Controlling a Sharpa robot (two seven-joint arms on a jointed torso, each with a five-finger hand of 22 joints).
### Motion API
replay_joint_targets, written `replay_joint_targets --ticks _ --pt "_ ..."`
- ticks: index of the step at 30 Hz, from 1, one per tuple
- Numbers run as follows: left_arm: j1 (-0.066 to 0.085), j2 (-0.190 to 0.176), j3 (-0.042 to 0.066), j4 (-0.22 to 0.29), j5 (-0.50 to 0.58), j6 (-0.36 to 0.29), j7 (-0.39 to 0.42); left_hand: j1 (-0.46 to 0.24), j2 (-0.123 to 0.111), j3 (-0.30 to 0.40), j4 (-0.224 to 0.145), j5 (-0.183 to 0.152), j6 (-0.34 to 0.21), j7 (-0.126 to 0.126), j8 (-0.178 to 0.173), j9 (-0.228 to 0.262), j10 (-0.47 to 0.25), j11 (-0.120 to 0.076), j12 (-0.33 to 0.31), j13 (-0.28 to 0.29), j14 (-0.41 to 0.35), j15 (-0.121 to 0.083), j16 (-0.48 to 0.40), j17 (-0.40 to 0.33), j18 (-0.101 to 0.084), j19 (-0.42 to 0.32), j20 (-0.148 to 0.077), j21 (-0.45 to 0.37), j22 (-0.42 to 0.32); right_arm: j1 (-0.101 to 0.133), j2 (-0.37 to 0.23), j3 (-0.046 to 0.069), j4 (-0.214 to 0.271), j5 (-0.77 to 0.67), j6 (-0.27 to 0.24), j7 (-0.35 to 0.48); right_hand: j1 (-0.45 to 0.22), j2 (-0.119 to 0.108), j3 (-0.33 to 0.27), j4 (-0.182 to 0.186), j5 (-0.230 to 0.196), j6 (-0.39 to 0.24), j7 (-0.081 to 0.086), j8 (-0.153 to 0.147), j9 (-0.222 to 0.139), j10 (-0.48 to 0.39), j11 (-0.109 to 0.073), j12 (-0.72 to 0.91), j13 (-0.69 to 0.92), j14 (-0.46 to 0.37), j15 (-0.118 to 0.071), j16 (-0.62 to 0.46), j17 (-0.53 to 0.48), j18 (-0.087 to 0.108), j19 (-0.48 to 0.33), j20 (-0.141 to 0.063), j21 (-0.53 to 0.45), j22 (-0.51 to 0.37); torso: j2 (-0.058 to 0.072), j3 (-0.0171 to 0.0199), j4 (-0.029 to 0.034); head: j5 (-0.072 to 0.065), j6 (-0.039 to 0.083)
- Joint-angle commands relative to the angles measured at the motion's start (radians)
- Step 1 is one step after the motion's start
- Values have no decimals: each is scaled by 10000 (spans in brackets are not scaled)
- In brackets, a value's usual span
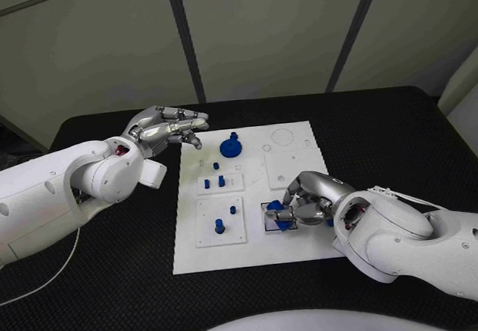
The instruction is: Assemble the parts on the task board
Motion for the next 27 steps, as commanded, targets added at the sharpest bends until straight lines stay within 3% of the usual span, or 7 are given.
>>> replay_joint_targets --ticks 1,8,11,15,17,21,27 --pt "12 15 5 21 19 131 -3 -78 35 -31 2 -35 -65 15 36 2 -88 10 42 -8 4 57 -48 -10 -24 77 12 -33 -11 19 119 5 -110 70 717 -254 -208 -26 -93 -12 -72 1 -74 53 250 17 -15 -40 285 1021 -79 39 2632 -81 -57 -38 -9 -19 5 1 -4 31 -20" --pt "13 17 5 26 19 140 -15 -83 39 -37 7 -36 -69 17 40 3 -95 13 47 -8 0 60 -50 -14 -25 77 14 -42 -17 23 329 8 -310 -105 862 -395 -535 -63 -208 -15 -483 -30 -99 189 373 9 -32 -109 272 1021 -94 38 2631 -74 -77 -51 -38 -47 -3 1 -4 55 -52" --pt "13 13 5 28 19 131 -18 -83 39 -37 7 -36 -69 17 40 3 -95 13 47 -8 0 60 -50 -14 -25 77 14 -42 -17 24 383 8 -360 -195 886 -417 -831 -189 -242 -7 -1264 -76 -98 281 460 -5 -30 -172 254 1014 -96 22 2600 -70 -95 -55 -67 -76 -5 -2 -13 56 -62" --pt "13 7 5 27 19 128 -22 -83 39 -37 7 -36 -69 17 40 3 -95 13 47 -8 0 60 -50 -14 -25 77 14 -42 -17 24 420 8 -394 -275 844 -413 -1469 -600 -52 20 -2590 -178 -76 396 579 -38 -30 -291 209 999 -82 -11 2539 -52 -142 -51 -138 -158 -11 3 -27 69 -62" --pt "13 7 5 25 19 129 -22 -83 39 -37 7 -36 -69 17 40 3 -95 13 47 -8 0 60 -50 -14 -25 77 14 -42 -17 24 431 8 -401 -311 807 -403 -1775 -820 39 22 -2994 -222 -75 429 617 -49 -15 -331 196 995 -80 -22 2519 -48 -155 -45 -160 -181 -13 5 -29 71 -54" --pt "13 4 5 22 19 134 -25 -83 39 -37 7 -36 -69 17 40 3 -95 13 47 -8 0 60 -50 -14 -25 77 14 -42 -17 24 435 8 -386 -369 733 -373 -2180 -1120 168 30 -3458 -287 -68 485 679 -61 -4 -384 186 990 -74 -34 2498 -42 -168 -38 -190 -208 -18 7 -23 67 -47" --pt "13 -6 5 22 19 144 -39 -94 46 -46 19 -37 -75 20 45 4 -103 16 56 -7 -4 64 -52 -20 -26 78 18 -53 -27 24 386 7 -299 -501 610 -302 -2244 -1151 187 28 -3503 -298 -67 497 691 -63 -3 -395 185 990 -73 -33 2499 -42 -170 -36 -194 -212 -13 9 -25 57 -35"
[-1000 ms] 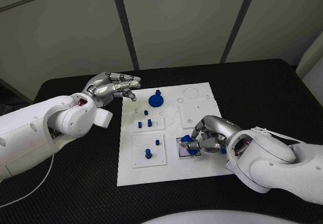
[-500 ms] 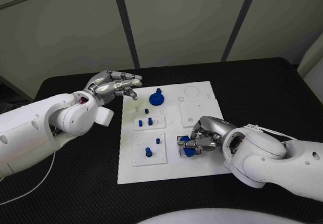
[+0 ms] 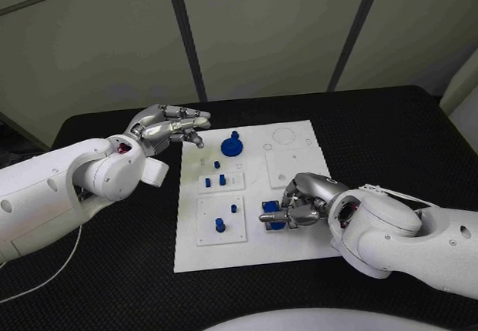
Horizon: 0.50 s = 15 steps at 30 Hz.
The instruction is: Assemble the parts on the task board
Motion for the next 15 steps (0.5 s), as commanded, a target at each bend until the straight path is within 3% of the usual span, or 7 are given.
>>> replay_joint_targets --ticks 1,9,15 --pt "13 -2 6 18 19 122 10 -92 44 -47 18 -37 -75 20 45 4 -69 -19 56 -6 -4 64 -52 -11 -25 78 17 -53 -15 9 -35 0 110 -243 -110 90 -108 27 45 -2 -22 -81 7 39 8 -80 17 -23 191 1029 -36 -30 2502 -42 -59 -2 -31 -3 6 4 0 -14 8" --pt "13 -46 6 25 19 124 -1 -92 44 -47 18 -37 -75 20 45 4 -69 -19 56 -6 -4 64 -52 -11 -25 78 17 -53 -15 6 -387 -2 418 -219 -245 939 313 224 319 -29 478 -88 -14 147 96 -23 0 65 299 1056 -45 34 2620 -61 -3 -5 26 104 10 5 -21 -1 22" --pt "12 -40 5 12 19 137 -16 -95 48 -51 23 -37 -80 22 48 4 -74 -17 60 -6 -5 65 -53 -15 -25 79 19 -60 -20 5 -764 -3 710 -160 -288 1560 1142 502 499 -78 700 -107 -42 247 177 20 -25 125 386 1059 -66 40 2630 -77 42 -24 75 195 -6 2 -9 -18 22"
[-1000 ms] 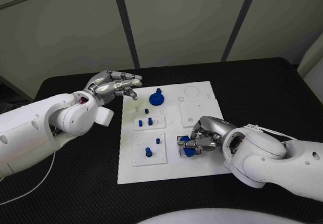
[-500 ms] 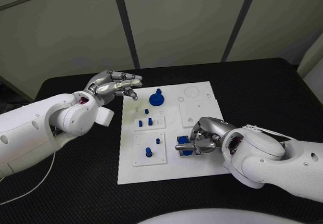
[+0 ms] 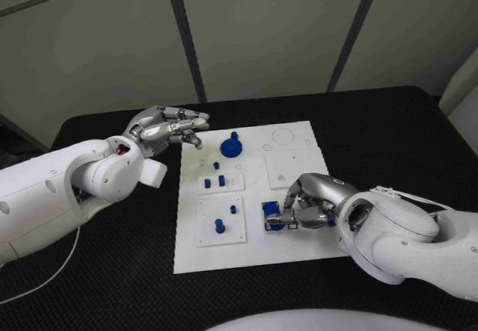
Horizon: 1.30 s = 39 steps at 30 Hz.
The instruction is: Assemble the parts on the task board
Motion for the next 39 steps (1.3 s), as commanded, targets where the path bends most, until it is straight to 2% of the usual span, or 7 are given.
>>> replay_joint_targets --ticks 1,7,17,20,22,34,39 --pt "12 12 5 2 19 126 7 -58 10 -51 23 -37 -79 22 48 4 -75 -17 60 -6 -6 65 -53 -13 -24 79 19 -60 -15 8 -130 0 140 -11 -147 886 333 42 69 -17 55 -96 -5 70 22 19 -26 59 389 1059 -66 40 2631 -77 41 -25 48 13 -9 -2 9 0 9" --pt "11 31 2 -29 19 138 1 -58 10 -51 23 -37 -79 22 48 4 -75 -17 60 -6 -6 65 -53 -13 -24 79 19 -60 -15 8 -333 0 246 99 -13 1162 735 -15 17 -30 143 -201 27 41 26 -14 0 -20 356 1059 -50 40 2631 -71 19 -17 20 -18 -14 -4 20 -17 34" --pt "9 54 -6 -57 19 142 -12 -58 10 -51 23 -37 -79 22 48 4 -75 -17 60 -6 -6 65 -53 -13 -24 79 19 -60 -15 8 -506 0 169 201 218 1218 1394 216 41 -67 385 -219 41 59 54 -14 13 -32 388 1059 -36 40 2631 -71 16 0 13 -7 9 -7 21 -17 61" --pt "9 57 -7 -52 19 146 -19 -57 22 -52 28 -35 -85 21 52 4 -82 -16 66 -5 -6 66 -52 -17 -24 81 21 -67 -22 8 -454 0 76 100 239 1128 1454 467 31 -37 1135 -215 33 65 62 -4 4 -27 408 1059 -45 40 2631 -71 23 -7 16 4 10 -13 43 -29 57" --pt "8 58 -7 -50 19 145 -24 -57 22 -52 28 -35 -85 21 52 4 -82 -16 66 -5 -6 66 -52 -17 -24 81 21 -67 -22 9 -379 0 -10 50 285 1075 1479 534 11 -38 1267 -206 28 72 66 2 0 -20 420 1059 -45 40 2631 -73 27 -7 19 13 15 -15 43 -24 55" --pt "8 76 -8 -59 19 155 -41 -59 28 -53 32 -35 -86 22 54 4 -85 -16 69 -5 -7 67 -52 -19 -24 82 21 -71 -25 9 -15 0 -310 -13 527 999 1605 554 -25 -86 1332 -200 15 85 76 -1 -10 -36 418 1059 -51 40 2631 -70 20 -10 11 6 4 -12 29 -16 1" --pt "8 77 -9 -61 19 159 -58 -59 28 -53 32 -35 -86 22 54 4 -85 -16 69 -5 -7 67 -52 -19 -24 82 21 -71 -25 10 15 0 -365 -61 642 956 1881 494 -95 -179 1098 -215 16 101 91 -14 -12 -66 412 1059 -55 40 2631 -63 -5 -14 -19 -28 1 -14 31 -19 17"
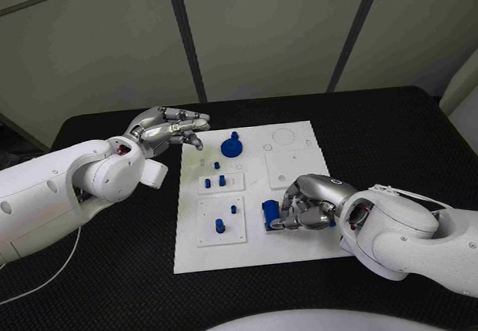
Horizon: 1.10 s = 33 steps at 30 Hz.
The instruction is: Assemble the parts on the task board
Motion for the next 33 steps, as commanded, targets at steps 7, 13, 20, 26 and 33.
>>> replay_joint_targets --ticks 7,13,20,26,33 --pt "12 6 4 3 19 136 -45 -59 28 -53 32 -35 -50 -14 54 5 -86 -15 70 -5 -7 67 -53 -12 -24 82 21 -32 -14 10 7 2 -75 -157 379 -77 331 -84 -150 -107 -415 -67 12 62 29 -24 -1 -91 408 1058 -48 41 2634 -55 -34 -9 -72 -54 -10 1 -22 -10 9" --pt "12 12 2 1 19 165 -72 -60 42 -55 39 -34 -56 -13 60 5 -94 -14 77 -4 -8 68 -52 -17 -24 85 23 -41 -22 10 37 2 -138 -184 445 -75 711 -52 -203 -263 -985 -63 8 101 56 -19 -4 -88 430 1058 -50 41 2634 -53 -39 -8 -83 -53 -12 2 -5 -22 11" --pt "12 -6 0 -4 19 167 -91 -60 42 -55 39 -34 -56 -13 60 5 -94 -14 77 -4 -8 68 -52 -17 -24 85 23 -41 -22 10 10 2 -106 -206 186 120 520 -134 -413 -96 -1160 -55 26 130 72 5 12 -43 474 1058 -36 41 2634 -57 -31 1 -78 -35 -9 5 -13 -6 6" --pt "10 -27 -2 0 19 169 -98 -60 42 -55 39 -34 -56 -13 60 5 -94 -14 77 -4 -8 68 -52 -17 -24 85 23 -41 -22 9 -386 3 202 -155 -483 523 606 -99 -449 -28 -864 -183 60 52 41 -14 32 -89 454 1057 -22 39 2630 -49 -51 10 -108 -74 -10 17 -28 4 20" --pt "4 -59 -10 -3 19 152 -94 -53 47 -55 38 -33 -61 -13 63 5 -101 -14 82 -4 -10 68 -53 -21 -23 87 23 -47 -27 13 -1443 28 639 359 -1181 1087 894 181 -484 22 -237 -517 292 -653 -307 -71 213 -221 390 1036 128 -13 2540 -27 -125 122 -206 -194 -17 15 -44 -51 54"
